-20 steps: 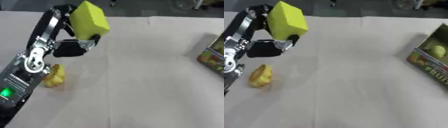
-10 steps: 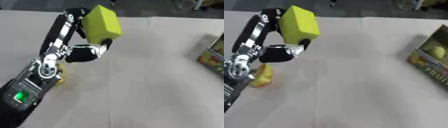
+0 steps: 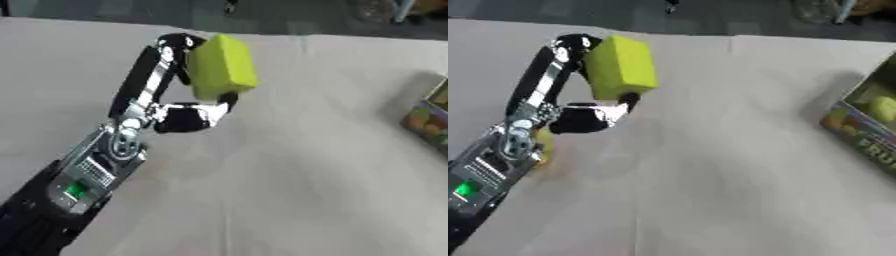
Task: Pick up the objects with one hand, pass them to the other hand, and then place them into the box on the other side of the table.
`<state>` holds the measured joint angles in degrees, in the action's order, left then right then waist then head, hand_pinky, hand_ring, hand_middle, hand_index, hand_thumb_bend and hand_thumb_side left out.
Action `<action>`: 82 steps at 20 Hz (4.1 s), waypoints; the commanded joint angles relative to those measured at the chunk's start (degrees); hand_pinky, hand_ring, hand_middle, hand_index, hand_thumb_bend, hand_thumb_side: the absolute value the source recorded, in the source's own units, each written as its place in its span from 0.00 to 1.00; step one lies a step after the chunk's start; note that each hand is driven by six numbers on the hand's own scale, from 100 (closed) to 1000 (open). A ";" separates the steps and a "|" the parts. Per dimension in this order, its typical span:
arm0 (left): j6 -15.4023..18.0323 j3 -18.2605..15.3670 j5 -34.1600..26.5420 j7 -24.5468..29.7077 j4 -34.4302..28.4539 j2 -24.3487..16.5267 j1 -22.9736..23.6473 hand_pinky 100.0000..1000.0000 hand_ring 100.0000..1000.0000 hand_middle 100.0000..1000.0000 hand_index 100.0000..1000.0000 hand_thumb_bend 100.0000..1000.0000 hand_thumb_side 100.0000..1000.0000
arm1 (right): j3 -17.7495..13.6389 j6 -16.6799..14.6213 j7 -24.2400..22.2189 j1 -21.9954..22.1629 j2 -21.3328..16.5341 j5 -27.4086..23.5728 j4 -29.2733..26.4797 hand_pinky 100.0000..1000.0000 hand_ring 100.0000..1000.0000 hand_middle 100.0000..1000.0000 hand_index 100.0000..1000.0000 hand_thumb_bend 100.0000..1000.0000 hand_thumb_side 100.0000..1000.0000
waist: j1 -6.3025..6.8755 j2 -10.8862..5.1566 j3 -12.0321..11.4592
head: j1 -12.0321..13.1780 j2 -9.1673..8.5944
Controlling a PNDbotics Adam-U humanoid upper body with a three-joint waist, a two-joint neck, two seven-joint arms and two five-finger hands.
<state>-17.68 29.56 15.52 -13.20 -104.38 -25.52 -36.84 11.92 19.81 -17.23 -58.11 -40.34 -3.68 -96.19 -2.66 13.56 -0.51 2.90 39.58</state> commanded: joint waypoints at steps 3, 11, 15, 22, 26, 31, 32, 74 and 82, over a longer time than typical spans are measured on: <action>1.16 0.01 1.13 0.02 0.08 0.37 -0.45 0.42 0.42 0.33 0.39 0.00 0.00 | 4.00 -0.22 -6.94 -5.30 4.17 5.05 0.85 0.84 0.92 0.81 0.92 0.24 0.36 | -0.67 -2.63 0.00 | 0.15 -0.68; 1.36 0.11 2.39 1.99 -0.22 0.83 -0.38 0.42 0.42 0.33 0.40 0.00 0.00 | 6.62 -2.11 -12.10 -7.22 14.65 12.32 4.26 0.85 0.94 0.82 0.93 0.29 0.33 | -0.37 -2.72 -0.26 | -0.45 -0.12; 1.15 -0.17 2.75 2.59 -0.31 1.15 -0.33 0.42 0.42 0.33 0.40 0.00 0.00 | 7.34 -3.22 -13.58 -6.97 18.58 14.96 5.33 0.85 0.94 0.82 0.93 0.29 0.32 | -0.36 -2.75 -0.37 | -0.44 -0.11; 0.86 -0.39 2.92 3.22 -0.35 1.42 -0.30 0.42 0.42 0.33 0.40 0.04 0.00 | 8.70 -4.82 -17.34 -5.03 24.75 18.16 7.17 0.85 0.95 0.82 0.93 0.25 0.34 | -0.46 -2.89 -0.46 | -0.06 -0.31; 0.69 -0.64 2.77 3.22 -0.40 1.43 -0.17 0.41 0.42 0.33 0.40 0.05 0.00 | 8.77 -5.48 -18.72 -4.22 26.49 19.05 7.28 0.85 0.95 0.82 0.93 0.25 0.27 | -0.44 -2.93 -0.54 | 0.07 -0.39; 0.46 -1.09 1.98 2.57 0.06 0.87 0.62 0.41 0.42 0.32 0.39 0.05 0.00 | 6.52 -5.44 -18.02 -4.60 24.38 16.64 5.02 0.86 0.95 0.81 0.94 0.25 0.21 | -0.52 -2.93 -0.40 | 0.69 -0.36; 0.48 -1.15 1.81 2.41 0.28 0.70 0.77 0.41 0.42 0.32 0.39 0.05 0.00 | 6.12 -5.37 -17.84 -4.75 23.70 15.79 4.40 0.86 0.95 0.81 0.94 0.25 0.21 | -0.53 -2.91 -0.34 | 0.76 -0.35; -0.30 -2.99 -2.42 0.56 -0.13 0.37 0.33 0.39 0.41 0.31 0.38 0.07 0.00 | 8.82 -11.51 -28.49 -2.33 22.86 13.83 7.06 0.86 0.94 0.78 0.94 0.43 0.07 | -0.52 -2.34 -0.51 | 1.17 -0.33; -0.44 -2.75 -2.79 0.52 -0.57 0.84 0.18 0.39 0.40 0.31 0.38 0.08 0.00 | 8.97 -10.05 -25.90 -1.86 23.78 16.43 7.10 0.84 0.94 0.75 0.93 0.44 0.08 | -0.45 -2.23 -0.70 | 1.10 -0.40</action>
<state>-18.17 27.53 13.07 -12.40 -103.29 -24.69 -35.44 20.92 9.49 -43.66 -59.37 -16.36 12.15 -88.68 -2.66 12.91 -1.19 3.98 39.47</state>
